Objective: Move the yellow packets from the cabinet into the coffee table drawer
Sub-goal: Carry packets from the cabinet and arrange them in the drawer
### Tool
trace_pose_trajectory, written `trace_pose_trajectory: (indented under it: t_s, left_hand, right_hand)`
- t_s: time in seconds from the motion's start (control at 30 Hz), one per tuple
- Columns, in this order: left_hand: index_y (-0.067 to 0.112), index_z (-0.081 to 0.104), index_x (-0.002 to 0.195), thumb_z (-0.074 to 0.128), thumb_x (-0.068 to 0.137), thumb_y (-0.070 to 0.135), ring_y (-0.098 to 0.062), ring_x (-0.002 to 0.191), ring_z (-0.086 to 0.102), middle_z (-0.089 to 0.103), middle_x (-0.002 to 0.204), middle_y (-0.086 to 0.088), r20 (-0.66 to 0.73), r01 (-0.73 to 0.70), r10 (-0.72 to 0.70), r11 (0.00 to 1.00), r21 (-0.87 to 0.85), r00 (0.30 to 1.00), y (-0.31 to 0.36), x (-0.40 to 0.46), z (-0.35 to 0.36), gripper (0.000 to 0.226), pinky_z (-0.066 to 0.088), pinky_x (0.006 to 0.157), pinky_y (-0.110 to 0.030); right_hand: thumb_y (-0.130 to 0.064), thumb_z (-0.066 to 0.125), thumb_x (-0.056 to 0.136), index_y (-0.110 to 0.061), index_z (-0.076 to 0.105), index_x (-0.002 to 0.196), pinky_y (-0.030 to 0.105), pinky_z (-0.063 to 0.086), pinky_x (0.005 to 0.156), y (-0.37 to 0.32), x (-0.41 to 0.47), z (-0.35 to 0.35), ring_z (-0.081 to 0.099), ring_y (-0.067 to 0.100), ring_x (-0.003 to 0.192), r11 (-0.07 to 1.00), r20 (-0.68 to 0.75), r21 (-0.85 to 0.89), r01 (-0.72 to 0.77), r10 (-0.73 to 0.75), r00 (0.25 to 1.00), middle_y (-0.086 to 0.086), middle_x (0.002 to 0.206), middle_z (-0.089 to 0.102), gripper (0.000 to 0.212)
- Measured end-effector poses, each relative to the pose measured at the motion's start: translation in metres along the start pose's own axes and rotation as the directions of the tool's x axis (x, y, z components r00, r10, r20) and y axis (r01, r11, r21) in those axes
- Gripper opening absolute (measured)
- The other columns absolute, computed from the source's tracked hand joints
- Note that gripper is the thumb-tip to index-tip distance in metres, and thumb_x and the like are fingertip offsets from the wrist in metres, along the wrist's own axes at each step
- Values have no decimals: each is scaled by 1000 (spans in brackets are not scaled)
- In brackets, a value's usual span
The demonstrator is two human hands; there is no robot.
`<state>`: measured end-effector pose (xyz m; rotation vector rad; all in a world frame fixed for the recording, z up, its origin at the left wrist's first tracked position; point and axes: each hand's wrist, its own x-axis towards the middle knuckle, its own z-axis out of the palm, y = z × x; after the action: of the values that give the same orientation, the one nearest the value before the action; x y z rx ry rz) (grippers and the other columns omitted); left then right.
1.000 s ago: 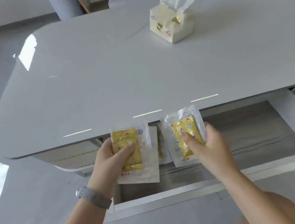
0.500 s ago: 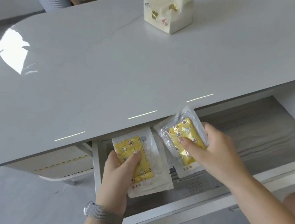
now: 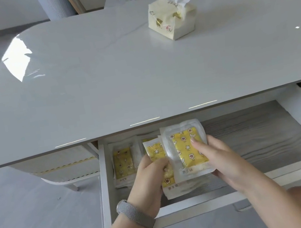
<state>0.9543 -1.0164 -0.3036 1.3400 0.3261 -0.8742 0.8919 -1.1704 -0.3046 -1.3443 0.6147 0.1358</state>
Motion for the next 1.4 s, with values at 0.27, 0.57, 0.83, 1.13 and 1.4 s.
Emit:
trace_pose_trajectory:
  t_s: [0.27, 0.57, 0.83, 1.13, 1.4]
  left_hand:
    - [16, 51, 132, 71, 67, 51, -28, 105, 69, 68, 119, -10, 29, -56, 58, 996, -75, 998, 4, 6, 8, 76, 55, 89, -51]
    - [14, 43, 127, 64, 92, 12, -19, 98, 71, 67, 115, -10, 105, -199, 193, 979, 49, 976, -4, 4, 15, 41, 61, 77, -40]
    - [5, 54, 122, 63, 92, 15, -29, 95, 72, 73, 106, -16, 188, -261, 252, 965, 26, 949, 10, -7, 3, 33, 60, 78, -43]
    - [38, 54, 124, 65, 71, 67, -19, 127, 52, 53, 136, -1, 193, -327, 295, 930, 167, 936, 3, -10, 0, 62, 46, 103, -48]
    - [19, 29, 136, 55, 97, 30, -21, 118, 61, 59, 132, -5, 350, -356, 288, 923, 148, 891, 0, -23, 3, 48, 51, 99, -44]
  right_hand:
    - [-45, 54, 95, -43, 52, 123, 26, 47, 102, 9, 6, 2, 58, 3, 117, 975, 157, -217, 44, -10, 987, -11, 133, 56, 28]
    - [-39, 41, 98, -39, 25, 146, 7, 45, 87, 1, -4, 9, 55, -15, 113, 978, 347, -193, 73, -1, 938, -31, 124, 55, 51]
    - [-41, 65, 78, -26, 56, 125, 24, 54, 58, -12, -12, 8, 73, 19, 92, 999, 166, -30, 35, -30, 986, 0, 104, 75, 50]
    - [-40, 64, 78, -20, 60, 113, 26, 41, 39, -13, -18, 10, 69, 16, 70, 990, 178, -63, 126, -113, 978, 4, 91, 74, 40]
    - [-44, 63, 78, -22, 58, 118, 29, 48, 44, -10, -19, 14, 72, 20, 76, 977, 151, -107, 187, -170, 974, 1, 96, 74, 46]
